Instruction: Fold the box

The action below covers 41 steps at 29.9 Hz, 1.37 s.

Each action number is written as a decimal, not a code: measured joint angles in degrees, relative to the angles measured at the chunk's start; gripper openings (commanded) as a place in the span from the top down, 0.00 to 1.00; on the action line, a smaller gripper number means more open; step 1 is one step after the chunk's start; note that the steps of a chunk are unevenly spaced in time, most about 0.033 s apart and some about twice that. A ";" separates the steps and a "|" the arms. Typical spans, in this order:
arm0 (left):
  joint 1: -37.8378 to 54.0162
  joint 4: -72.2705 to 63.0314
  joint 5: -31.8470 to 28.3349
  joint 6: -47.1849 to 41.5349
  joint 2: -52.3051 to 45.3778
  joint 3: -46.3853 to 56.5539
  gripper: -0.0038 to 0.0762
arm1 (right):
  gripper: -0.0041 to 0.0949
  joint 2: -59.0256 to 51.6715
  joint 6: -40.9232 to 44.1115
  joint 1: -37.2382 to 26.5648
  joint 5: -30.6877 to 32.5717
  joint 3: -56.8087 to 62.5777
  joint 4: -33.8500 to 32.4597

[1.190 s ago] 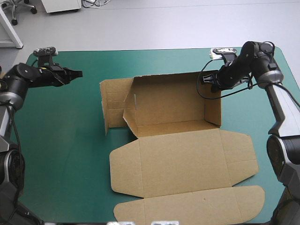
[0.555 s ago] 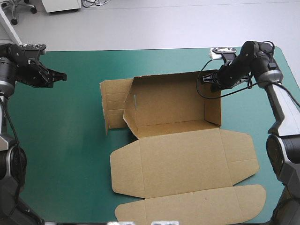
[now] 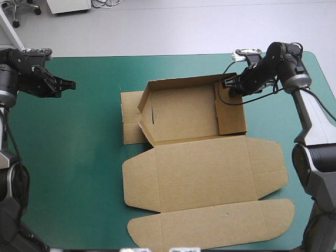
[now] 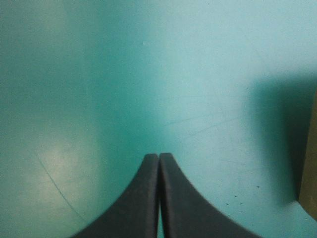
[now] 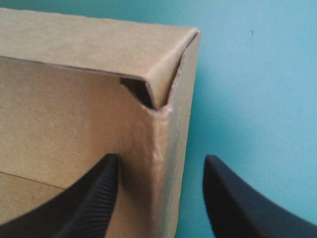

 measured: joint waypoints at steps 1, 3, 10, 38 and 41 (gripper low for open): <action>0.00 -0.20 0.00 0.00 0.00 0.00 0.96 | 0.29 0.00 0.34 0.00 0.00 -0.95 0.01; 0.00 -0.45 0.00 0.00 0.00 0.00 0.96 | 0.30 -0.18 0.91 0.00 0.07 -2.51 0.01; 0.00 -0.53 0.00 0.00 0.00 0.00 0.96 | 0.31 -3.21 1.48 0.00 0.37 -3.97 -0.76; 0.00 -0.62 -0.47 0.00 0.00 0.00 0.96 | 0.40 -37.26 7.48 9.10 -14.87 31.06 -13.99; 0.00 -0.62 -0.47 0.00 0.00 0.00 0.96 | 0.40 -36.43 8.69 9.23 -18.82 35.64 -14.21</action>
